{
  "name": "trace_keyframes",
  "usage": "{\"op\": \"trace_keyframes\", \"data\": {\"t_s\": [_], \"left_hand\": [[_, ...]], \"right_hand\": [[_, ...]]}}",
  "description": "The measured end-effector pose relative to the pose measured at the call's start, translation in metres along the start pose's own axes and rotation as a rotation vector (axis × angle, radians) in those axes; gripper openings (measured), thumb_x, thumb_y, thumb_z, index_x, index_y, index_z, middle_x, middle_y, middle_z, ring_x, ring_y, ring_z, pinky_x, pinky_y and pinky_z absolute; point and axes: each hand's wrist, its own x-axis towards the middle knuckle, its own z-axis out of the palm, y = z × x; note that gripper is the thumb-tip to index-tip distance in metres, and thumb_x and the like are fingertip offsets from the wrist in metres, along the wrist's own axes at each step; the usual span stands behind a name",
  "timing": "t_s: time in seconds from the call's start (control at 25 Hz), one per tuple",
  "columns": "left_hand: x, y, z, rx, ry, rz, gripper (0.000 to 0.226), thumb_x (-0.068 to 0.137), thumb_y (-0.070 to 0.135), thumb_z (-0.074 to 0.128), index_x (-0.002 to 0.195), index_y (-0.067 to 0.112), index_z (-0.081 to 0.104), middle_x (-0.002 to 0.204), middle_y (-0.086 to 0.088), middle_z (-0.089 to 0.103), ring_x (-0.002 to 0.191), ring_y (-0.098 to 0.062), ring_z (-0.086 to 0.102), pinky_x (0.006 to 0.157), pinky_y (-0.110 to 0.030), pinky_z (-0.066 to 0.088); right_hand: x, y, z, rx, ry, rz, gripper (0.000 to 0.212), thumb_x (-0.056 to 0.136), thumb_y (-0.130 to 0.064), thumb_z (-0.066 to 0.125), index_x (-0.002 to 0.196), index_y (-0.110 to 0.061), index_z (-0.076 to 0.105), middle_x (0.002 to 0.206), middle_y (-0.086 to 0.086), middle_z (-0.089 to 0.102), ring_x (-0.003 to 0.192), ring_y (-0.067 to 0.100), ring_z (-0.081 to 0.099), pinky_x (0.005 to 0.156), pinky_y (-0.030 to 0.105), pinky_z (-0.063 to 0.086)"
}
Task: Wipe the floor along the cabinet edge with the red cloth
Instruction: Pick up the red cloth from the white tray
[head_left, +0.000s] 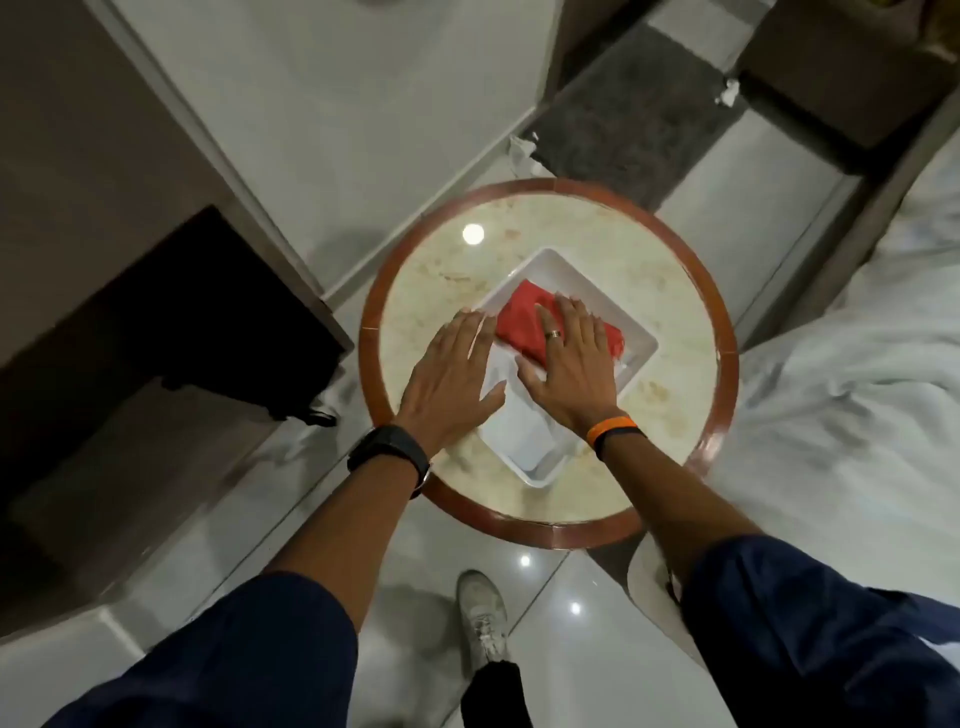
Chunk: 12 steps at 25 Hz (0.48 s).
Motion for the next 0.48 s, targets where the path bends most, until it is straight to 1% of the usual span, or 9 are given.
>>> {"op": "trace_keyframes", "data": {"t_s": [0.12, 0.24, 0.32, 0.4, 0.48], "left_hand": [[0.020, 0.007, 0.040, -0.033, -0.163, -0.088, 0.091, 0.098, 0.052, 0.052, 0.162, 0.004, 0.009, 0.168, -0.018, 0.014, 0.158, -0.030, 0.015, 0.129, -0.040, 0.016], [0.031, 0.008, 0.064, -0.003, -0.289, -0.135, 0.100, 0.097, 0.056, 0.056, 0.162, 0.002, 0.003, 0.169, -0.019, 0.008, 0.159, -0.032, 0.010, 0.129, -0.043, 0.017], [0.036, 0.006, 0.072, 0.014, -0.349, -0.142, 0.104, 0.096, 0.059, 0.057, 0.162, 0.001, 0.002, 0.170, -0.019, 0.003, 0.159, -0.033, 0.007, 0.129, -0.044, 0.019], [0.037, 0.008, 0.081, 0.038, -0.411, -0.164, 0.109, 0.093, 0.063, 0.058, 0.162, 0.001, 0.001, 0.170, -0.020, -0.003, 0.159, -0.034, 0.003, 0.128, -0.047, 0.019], [0.038, 0.010, 0.090, 0.082, -0.439, -0.170, 0.113, 0.090, 0.067, 0.059, 0.162, 0.002, 0.001, 0.169, -0.021, -0.008, 0.159, -0.036, -0.001, 0.127, -0.050, 0.018]], "right_hand": [[0.018, 0.027, 0.024, -0.058, -0.062, -0.004, 0.066, 0.101, -0.046, 0.054, 0.158, -0.017, 0.037, 0.168, 0.019, 0.025, 0.157, 0.040, 0.021, 0.127, 0.061, 0.017], [0.029, 0.036, 0.040, -0.138, -0.149, 0.000, 0.060, 0.102, -0.044, 0.050, 0.158, -0.027, 0.035, 0.169, 0.015, 0.023, 0.156, 0.039, 0.021, 0.123, 0.068, 0.018], [0.031, 0.039, 0.046, -0.147, -0.204, 0.008, 0.056, 0.104, -0.039, 0.049, 0.158, -0.032, 0.034, 0.169, 0.013, 0.023, 0.155, 0.039, 0.021, 0.119, 0.071, 0.023], [0.032, 0.043, 0.053, -0.170, -0.201, 0.011, 0.053, 0.105, -0.031, 0.048, 0.157, -0.033, 0.036, 0.167, 0.013, 0.027, 0.151, 0.041, 0.026, 0.113, 0.066, 0.033], [0.032, 0.043, 0.061, -0.198, -0.110, -0.001, 0.048, 0.106, -0.023, 0.047, 0.153, -0.030, 0.043, 0.159, 0.014, 0.039, 0.142, 0.042, 0.037, 0.106, 0.059, 0.039]]}}
